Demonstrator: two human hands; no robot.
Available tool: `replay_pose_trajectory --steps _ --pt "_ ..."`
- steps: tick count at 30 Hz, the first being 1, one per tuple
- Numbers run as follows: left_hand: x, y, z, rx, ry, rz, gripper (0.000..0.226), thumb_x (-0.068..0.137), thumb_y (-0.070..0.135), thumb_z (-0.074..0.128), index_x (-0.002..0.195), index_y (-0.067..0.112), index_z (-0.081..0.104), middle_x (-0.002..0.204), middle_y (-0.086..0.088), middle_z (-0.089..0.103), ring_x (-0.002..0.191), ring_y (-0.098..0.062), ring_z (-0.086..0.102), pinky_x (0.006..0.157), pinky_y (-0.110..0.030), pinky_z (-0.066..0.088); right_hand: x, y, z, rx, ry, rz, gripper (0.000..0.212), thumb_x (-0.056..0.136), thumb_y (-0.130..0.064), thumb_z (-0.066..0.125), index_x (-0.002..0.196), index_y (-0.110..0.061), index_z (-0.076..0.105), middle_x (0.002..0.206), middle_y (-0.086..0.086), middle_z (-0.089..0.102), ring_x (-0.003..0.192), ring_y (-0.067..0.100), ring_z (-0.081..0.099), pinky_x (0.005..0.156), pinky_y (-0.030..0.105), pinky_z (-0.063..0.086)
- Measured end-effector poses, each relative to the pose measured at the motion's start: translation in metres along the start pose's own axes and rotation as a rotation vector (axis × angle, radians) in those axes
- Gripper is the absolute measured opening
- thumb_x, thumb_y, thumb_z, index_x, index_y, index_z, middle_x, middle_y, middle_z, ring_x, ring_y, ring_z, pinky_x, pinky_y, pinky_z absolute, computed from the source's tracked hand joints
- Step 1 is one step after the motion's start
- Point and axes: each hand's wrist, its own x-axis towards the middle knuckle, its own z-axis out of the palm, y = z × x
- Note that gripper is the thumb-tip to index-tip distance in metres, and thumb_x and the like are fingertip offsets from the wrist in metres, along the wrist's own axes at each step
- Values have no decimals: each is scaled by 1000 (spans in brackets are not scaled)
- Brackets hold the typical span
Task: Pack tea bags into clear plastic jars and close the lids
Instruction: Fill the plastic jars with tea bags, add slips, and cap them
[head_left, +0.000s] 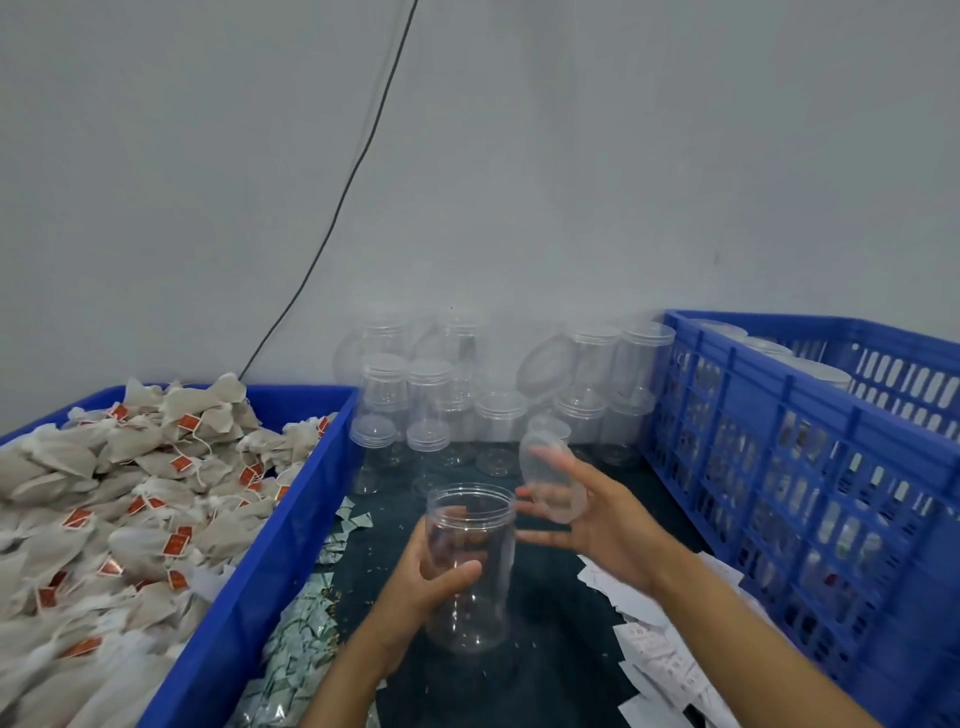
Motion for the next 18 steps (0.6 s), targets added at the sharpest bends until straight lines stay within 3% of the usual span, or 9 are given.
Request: replay_pose_trajectory --steps 3,7,9,12,14,16,18 --pt "1 -8 1 25 199 112 84 61 9 88 129 26 43 129 -2 61 111 -12 64 82 -23 54 6 37 -5 338 184 110 60 83 -50 56 133 -17 50 129 33 51 120 42 54 95 59 47" --pt "1 -20 1 125 315 164 103 43 33 95 129 34 38 129 12 55 120 -7 56 102 -35 45 9 80 -3 745 369 173 50 98 -40 41 140 -12 42 135 36 44 128 46 44 105 56 35" --pt "2 -25 2 175 321 149 103 43 36 93 128 38 36 130 16 52 121 -4 53 107 -38 42 9 90 -1 841 479 162 46 101 -27 36 142 -7 37 137 37 42 129 48 42 109 55 33" --pt "3 -29 2 202 304 125 97 52 22 95 127 39 35 132 16 50 121 -1 51 109 -39 41 12 95 3 720 624 155 39 102 -13 36 139 0 37 136 35 44 129 45 44 108 51 35" --pt "4 -28 2 206 291 102 97 51 27 93 127 39 34 134 14 48 123 -4 50 109 -37 41 14 94 5 549 691 148 29 101 -6 39 128 3 44 128 32 49 121 40 50 96 43 44" --pt "2 -27 2 220 265 74 97 48 36 91 127 41 33 136 12 48 124 -3 50 107 -31 42 14 91 5 370 727 164 13 98 0 41 105 6 51 110 27 54 101 33 56 77 34 47" --pt "1 -25 2 254 245 46 96 50 39 91 125 44 33 136 14 48 122 0 50 104 -24 42 11 87 2 216 755 185 14 95 4 43 85 4 53 89 20 55 79 25 55 67 30 45"
